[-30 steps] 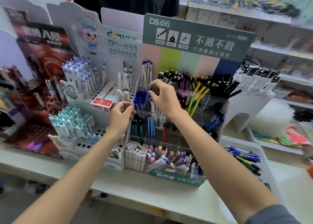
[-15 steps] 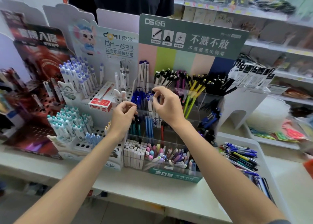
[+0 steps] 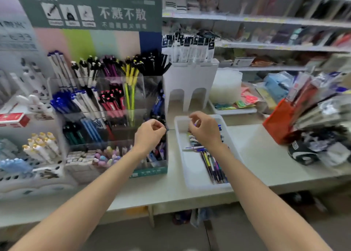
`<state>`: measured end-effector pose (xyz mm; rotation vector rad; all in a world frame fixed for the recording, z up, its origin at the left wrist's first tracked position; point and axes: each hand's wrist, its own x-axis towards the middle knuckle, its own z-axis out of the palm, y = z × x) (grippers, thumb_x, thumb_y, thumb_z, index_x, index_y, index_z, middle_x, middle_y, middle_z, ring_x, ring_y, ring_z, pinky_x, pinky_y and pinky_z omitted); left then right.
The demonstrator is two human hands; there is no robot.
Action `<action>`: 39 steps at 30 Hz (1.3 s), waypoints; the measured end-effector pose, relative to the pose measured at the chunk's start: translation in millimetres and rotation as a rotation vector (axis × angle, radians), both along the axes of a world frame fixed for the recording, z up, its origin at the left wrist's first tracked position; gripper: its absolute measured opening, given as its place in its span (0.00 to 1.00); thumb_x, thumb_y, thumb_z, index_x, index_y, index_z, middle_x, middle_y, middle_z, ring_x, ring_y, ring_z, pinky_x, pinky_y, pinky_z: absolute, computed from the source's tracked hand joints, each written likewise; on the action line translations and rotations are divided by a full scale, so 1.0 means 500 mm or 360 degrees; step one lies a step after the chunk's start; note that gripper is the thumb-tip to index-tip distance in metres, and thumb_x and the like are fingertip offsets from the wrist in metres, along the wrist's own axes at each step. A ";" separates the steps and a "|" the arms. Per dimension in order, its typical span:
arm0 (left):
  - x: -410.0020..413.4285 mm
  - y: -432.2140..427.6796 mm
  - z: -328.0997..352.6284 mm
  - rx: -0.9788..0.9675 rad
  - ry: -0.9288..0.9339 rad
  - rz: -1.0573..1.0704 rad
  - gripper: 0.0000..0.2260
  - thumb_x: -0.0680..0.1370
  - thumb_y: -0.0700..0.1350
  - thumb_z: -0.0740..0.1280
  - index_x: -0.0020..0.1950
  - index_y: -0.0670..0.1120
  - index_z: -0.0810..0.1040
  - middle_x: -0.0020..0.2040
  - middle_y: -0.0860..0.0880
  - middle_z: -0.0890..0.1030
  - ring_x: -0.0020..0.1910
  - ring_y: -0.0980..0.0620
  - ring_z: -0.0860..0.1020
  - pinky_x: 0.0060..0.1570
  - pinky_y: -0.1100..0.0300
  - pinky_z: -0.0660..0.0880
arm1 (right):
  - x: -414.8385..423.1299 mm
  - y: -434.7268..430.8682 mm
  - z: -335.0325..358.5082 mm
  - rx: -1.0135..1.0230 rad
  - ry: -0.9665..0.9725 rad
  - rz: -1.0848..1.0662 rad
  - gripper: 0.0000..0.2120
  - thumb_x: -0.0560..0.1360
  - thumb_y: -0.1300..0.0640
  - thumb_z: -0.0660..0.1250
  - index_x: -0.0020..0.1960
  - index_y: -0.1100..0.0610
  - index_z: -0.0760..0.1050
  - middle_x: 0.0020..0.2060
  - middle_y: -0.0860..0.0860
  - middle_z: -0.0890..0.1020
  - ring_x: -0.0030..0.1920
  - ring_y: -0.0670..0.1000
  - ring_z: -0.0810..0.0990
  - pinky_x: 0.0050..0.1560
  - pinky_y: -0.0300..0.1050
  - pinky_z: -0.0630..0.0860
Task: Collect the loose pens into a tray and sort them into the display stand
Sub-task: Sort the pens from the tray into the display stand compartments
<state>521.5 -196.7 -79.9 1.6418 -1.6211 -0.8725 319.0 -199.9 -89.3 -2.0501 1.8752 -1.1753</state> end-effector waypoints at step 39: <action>-0.495 0.055 -0.328 0.0921 -0.0257 0.0113 0.21 0.72 0.61 0.74 0.51 0.44 0.78 0.45 0.47 0.83 0.44 0.48 0.82 0.47 0.53 0.79 | -0.422 0.121 -0.317 0.0534 -0.0046 0.0258 0.18 0.79 0.57 0.65 0.69 0.56 0.72 0.67 0.49 0.73 0.71 0.45 0.65 0.63 0.23 0.53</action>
